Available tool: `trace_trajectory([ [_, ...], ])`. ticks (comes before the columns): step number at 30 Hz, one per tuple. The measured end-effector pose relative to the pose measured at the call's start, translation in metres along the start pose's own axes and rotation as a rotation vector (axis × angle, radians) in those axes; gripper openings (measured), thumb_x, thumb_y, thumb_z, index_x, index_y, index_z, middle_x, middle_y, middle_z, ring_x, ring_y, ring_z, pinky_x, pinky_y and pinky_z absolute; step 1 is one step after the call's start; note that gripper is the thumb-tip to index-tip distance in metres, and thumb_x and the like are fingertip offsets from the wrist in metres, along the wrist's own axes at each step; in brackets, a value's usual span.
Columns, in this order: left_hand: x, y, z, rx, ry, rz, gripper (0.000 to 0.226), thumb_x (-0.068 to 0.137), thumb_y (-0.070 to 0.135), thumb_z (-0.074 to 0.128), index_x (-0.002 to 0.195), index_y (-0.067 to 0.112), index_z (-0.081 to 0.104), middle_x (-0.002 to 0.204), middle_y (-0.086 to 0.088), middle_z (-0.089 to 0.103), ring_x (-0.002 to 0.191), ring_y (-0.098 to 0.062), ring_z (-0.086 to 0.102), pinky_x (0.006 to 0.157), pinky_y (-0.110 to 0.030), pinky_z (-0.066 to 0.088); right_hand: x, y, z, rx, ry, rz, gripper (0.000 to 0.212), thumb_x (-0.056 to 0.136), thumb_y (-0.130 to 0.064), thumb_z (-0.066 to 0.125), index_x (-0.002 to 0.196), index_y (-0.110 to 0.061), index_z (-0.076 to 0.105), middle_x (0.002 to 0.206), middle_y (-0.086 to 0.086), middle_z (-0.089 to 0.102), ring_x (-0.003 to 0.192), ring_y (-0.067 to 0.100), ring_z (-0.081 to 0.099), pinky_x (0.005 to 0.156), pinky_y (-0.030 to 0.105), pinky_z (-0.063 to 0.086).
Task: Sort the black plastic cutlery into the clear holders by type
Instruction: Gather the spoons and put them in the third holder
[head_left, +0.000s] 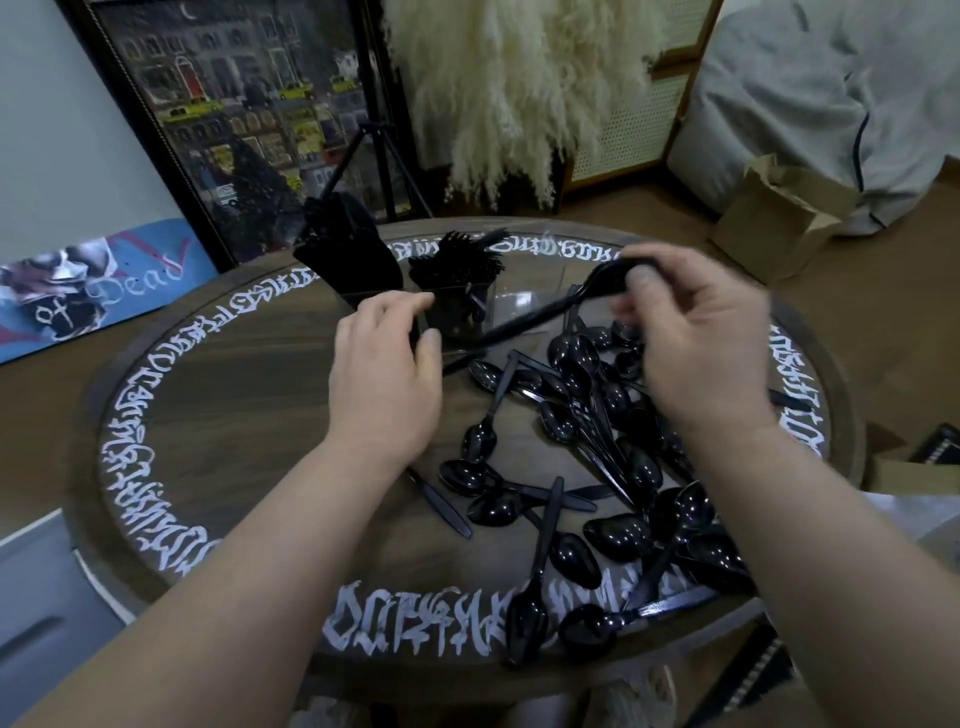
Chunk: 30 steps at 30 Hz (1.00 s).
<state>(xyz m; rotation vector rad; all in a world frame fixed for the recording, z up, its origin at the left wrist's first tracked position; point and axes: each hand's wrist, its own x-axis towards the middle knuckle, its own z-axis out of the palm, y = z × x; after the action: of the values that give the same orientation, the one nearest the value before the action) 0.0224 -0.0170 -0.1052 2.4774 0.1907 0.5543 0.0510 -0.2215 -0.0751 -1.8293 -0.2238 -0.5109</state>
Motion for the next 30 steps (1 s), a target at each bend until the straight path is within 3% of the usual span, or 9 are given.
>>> trace_trajectory([
  [2,0.005,-0.008,-0.005,0.063,-0.04,-0.027,0.042,0.097,0.017,0.046,0.138,0.016,0.047,0.142,0.0,0.043,0.131,-0.024,0.033,0.107,-0.029,0.025,0.015,-0.014,0.0,-0.002,0.112,-0.113,0.021,0.093,-0.007,0.055,0.106,-0.02,0.065,0.087,-0.012,0.065,0.074,0.006,0.067,0.072,0.028,0.057],
  [5,0.009,-0.013,-0.007,0.142,-0.108,-0.004,0.048,0.097,0.016,0.044,0.145,0.016,0.038,0.149,0.001,0.036,0.137,-0.023,0.024,0.113,-0.032,0.02,0.041,-0.032,0.015,-0.102,0.146,-0.305,0.022,0.092,-0.014,0.055,0.109,-0.014,0.069,0.094,-0.007,0.068,0.084,0.01,0.067,0.082,0.032,0.055],
  [11,0.022,-0.017,-0.014,0.216,-0.188,0.057,0.052,0.097,0.017,0.044,0.147,0.017,0.033,0.153,0.005,0.03,0.139,-0.019,0.02,0.113,-0.036,0.024,0.084,-0.045,0.075,-0.342,-0.042,-0.561,0.024,0.09,-0.012,0.055,0.106,-0.008,0.072,0.098,0.006,0.072,0.09,0.016,0.066,0.086,0.015,0.044],
  [15,0.026,-0.027,-0.012,0.246,-0.229,0.109,0.054,0.094,0.016,0.046,0.147,0.015,0.033,0.152,0.003,0.032,0.137,-0.021,0.024,0.114,-0.039,0.026,0.087,-0.033,0.101,-0.584,-0.314,-0.515,0.028,0.095,-0.017,0.05,0.114,-0.014,0.069,0.102,0.01,0.07,0.097,0.031,0.06,0.085,0.035,0.046],
  [18,0.027,-0.034,-0.009,0.267,-0.244,0.128,0.056,0.093,0.016,0.047,0.147,0.015,0.034,0.151,0.002,0.033,0.135,-0.023,0.027,0.112,-0.042,0.028,0.082,-0.025,0.113,-0.7,-0.517,-0.384,0.032,0.097,-0.023,0.046,0.124,-0.021,0.063,0.113,0.004,0.067,0.114,0.026,0.047,0.092,0.032,0.037],
  [20,0.028,-0.037,-0.007,0.269,-0.25,0.128,0.056,0.093,0.017,0.048,0.147,0.016,0.034,0.151,0.003,0.033,0.136,-0.022,0.026,0.113,-0.041,0.028,0.078,-0.023,0.111,-0.626,-0.614,-0.25,0.039,0.094,-0.022,0.045,0.131,-0.023,0.057,0.124,0.002,0.06,0.127,0.02,0.037,0.101,0.027,0.031],
  [22,0.028,-0.039,-0.006,0.272,-0.254,0.134,0.055,0.094,0.018,0.047,0.147,0.016,0.033,0.152,0.003,0.032,0.136,-0.022,0.025,0.113,-0.04,0.027,0.081,-0.021,0.1,-0.563,-0.577,-0.153,0.045,0.092,-0.014,0.044,0.136,-0.021,0.052,0.133,0.004,0.053,0.134,0.019,0.031,0.105,0.023,0.025],
  [25,0.027,-0.04,-0.003,0.277,-0.252,0.15,0.054,0.095,0.02,0.047,0.146,0.015,0.034,0.151,0.003,0.032,0.137,-0.021,0.023,0.114,-0.039,0.026,0.092,-0.01,0.081,-0.682,-0.491,-0.099,0.052,0.091,-0.001,0.039,0.139,-0.019,0.048,0.143,0.007,0.047,0.136,0.023,0.035,0.108,0.028,0.027],
  [30,0.026,-0.039,0.0,0.257,-0.231,0.149,0.053,0.092,0.018,0.051,0.144,0.013,0.039,0.149,0.0,0.034,0.138,-0.022,0.023,0.113,-0.039,0.027,0.098,0.006,0.082,-0.797,-0.61,-0.116,0.053,0.093,0.002,0.039,0.142,-0.018,0.044,0.144,0.004,0.047,0.132,0.023,0.042,0.103,0.026,0.033],
])
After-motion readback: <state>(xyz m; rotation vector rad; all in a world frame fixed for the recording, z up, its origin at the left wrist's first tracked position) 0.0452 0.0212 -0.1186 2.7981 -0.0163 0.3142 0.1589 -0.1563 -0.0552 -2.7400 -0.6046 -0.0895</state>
